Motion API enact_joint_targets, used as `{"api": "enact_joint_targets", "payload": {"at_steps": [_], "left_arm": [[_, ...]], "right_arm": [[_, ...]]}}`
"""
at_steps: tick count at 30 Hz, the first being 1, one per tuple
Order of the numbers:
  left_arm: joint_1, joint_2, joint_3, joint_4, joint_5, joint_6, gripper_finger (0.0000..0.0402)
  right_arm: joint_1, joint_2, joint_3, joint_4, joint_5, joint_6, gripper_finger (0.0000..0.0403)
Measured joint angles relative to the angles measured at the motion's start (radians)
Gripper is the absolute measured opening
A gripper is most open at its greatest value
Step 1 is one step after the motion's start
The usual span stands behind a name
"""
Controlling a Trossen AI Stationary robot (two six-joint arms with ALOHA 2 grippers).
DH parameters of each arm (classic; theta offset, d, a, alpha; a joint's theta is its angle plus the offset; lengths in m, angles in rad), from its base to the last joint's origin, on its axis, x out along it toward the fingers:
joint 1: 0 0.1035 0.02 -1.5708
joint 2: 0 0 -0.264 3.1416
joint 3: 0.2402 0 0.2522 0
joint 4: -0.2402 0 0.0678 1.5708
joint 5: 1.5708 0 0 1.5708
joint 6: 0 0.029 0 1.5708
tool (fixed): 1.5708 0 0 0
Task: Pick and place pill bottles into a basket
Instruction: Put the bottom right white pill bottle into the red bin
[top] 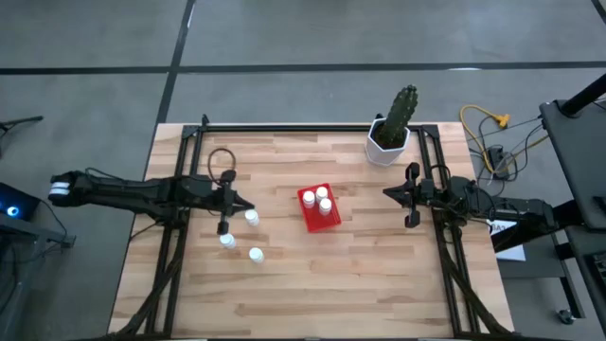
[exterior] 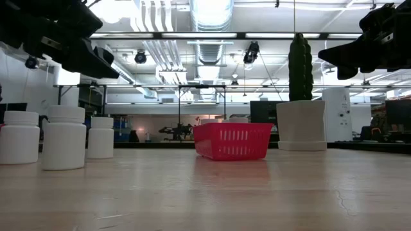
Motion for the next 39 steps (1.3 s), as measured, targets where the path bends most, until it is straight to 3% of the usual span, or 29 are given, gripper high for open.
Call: {"api": "enact_joint_targets", "payload": {"at_steps": [17,27,39], "left_arm": [[-0.045,0.297,0.413,-0.403,0.065,0.073,0.0001],[-0.169,0.443,0.488,-0.433,0.061,0.078,0.0002],[-0.242,0.633,0.553,-0.44,0.037,0.07,0.0002]], "right_arm": [[0.0,0.0,0.0,0.001,0.0,0.0,0.0008],[0.0,0.0,0.0,0.001,0.0,0.0,0.0008],[0.0,0.0,0.0,0.001,0.0,0.0,0.0008]]}}
